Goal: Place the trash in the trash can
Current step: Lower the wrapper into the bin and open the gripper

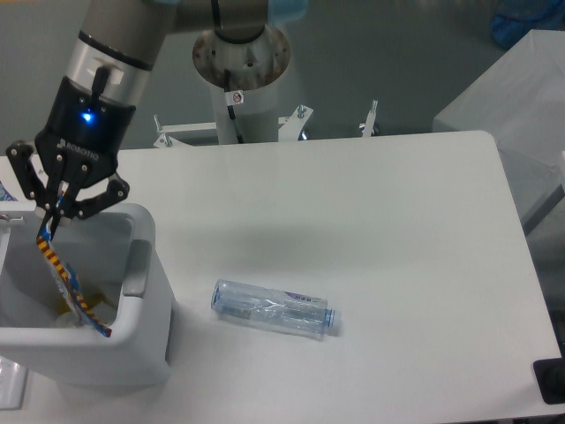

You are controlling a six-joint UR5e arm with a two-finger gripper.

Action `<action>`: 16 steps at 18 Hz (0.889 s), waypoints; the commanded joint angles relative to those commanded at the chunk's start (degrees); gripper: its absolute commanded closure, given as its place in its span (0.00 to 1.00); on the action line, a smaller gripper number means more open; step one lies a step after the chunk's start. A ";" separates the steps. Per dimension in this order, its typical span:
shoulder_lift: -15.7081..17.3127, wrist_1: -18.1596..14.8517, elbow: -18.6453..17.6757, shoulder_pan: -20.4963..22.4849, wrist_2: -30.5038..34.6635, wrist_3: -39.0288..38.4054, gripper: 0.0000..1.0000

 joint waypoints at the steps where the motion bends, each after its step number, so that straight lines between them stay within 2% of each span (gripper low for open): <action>1: -0.18 0.00 0.00 0.00 0.09 0.18 0.57; 3: -0.09 0.00 0.00 0.00 0.35 0.79 0.44; 7: 0.09 0.00 0.17 0.09 1.31 0.79 0.33; 16: 0.09 -0.09 0.26 0.52 3.34 0.71 0.30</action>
